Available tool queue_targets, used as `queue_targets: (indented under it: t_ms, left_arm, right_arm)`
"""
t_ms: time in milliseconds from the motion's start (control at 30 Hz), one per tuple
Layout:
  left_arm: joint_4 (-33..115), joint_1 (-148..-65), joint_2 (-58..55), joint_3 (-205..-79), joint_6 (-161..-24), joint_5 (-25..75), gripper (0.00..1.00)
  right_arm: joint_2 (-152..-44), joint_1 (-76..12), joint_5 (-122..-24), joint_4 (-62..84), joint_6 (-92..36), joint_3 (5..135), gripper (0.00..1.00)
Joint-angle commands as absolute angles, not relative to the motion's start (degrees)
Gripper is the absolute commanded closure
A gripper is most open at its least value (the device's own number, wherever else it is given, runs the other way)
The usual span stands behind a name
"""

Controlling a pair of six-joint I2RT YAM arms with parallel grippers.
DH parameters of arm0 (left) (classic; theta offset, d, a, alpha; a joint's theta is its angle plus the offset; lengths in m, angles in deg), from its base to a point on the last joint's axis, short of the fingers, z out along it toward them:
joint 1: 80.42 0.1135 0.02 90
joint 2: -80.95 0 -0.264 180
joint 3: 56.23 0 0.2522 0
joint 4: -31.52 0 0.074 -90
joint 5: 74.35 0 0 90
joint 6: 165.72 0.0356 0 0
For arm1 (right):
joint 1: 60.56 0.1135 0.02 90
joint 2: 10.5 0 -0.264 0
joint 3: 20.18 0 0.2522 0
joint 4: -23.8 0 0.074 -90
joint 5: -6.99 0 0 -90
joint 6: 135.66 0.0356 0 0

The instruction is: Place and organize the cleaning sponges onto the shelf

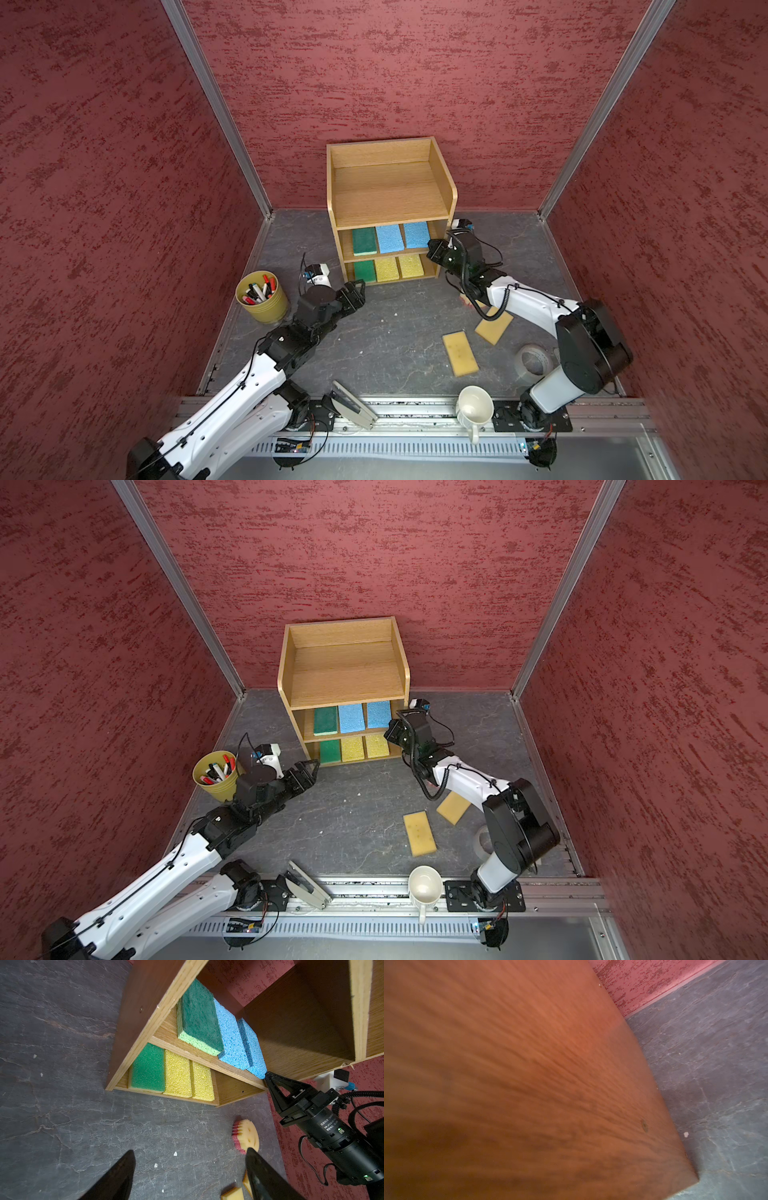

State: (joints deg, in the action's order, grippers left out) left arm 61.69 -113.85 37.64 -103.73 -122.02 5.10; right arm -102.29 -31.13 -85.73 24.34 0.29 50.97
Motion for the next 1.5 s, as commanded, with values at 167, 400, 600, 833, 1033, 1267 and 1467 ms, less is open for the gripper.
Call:
queue_targets:
  t_ms: [167, 400, 600, 833, 1033, 1267, 1467]
  left_arm:
    - [60.3, -113.6, 36.4, -104.0, -122.3, 5.7, 0.17]
    - [60.5, -113.6, 36.3, -103.8, -122.5, 6.1, 0.17]
    - [60.2, -113.6, 36.2, -103.7, -122.7, 6.2, 0.17]
    - [60.2, -113.6, 36.3, -103.7, -122.8, 6.2, 0.17]
    - [60.3, -113.6, 36.5, -103.6, -122.9, 6.3, 0.17]
    - [60.3, -113.6, 36.2, -103.9, -122.9, 6.5, 0.17]
    - [59.7, -113.6, 35.1, -104.4, -122.8, 6.9, 0.17]
  right_arm:
    - [-99.9, -31.9, -85.8, 25.9, -3.6, 52.6, 1.0]
    - [-98.1, -31.8, -85.9, 27.8, -4.2, 50.7, 1.0]
    - [-98.0, -31.8, -84.2, 28.5, -4.8, 50.6, 1.0]
    - [-98.9, -31.9, -78.5, 29.8, -4.9, 51.2, 1.0]
    - [-99.6, -32.0, -76.3, 27.8, -5.9, 52.2, 1.0]
    - [-100.3, -32.4, -75.1, 25.3, -6.4, 53.1, 1.0]
    - [-100.8, -33.0, -75.7, 24.5, -6.3, 53.1, 0.96]
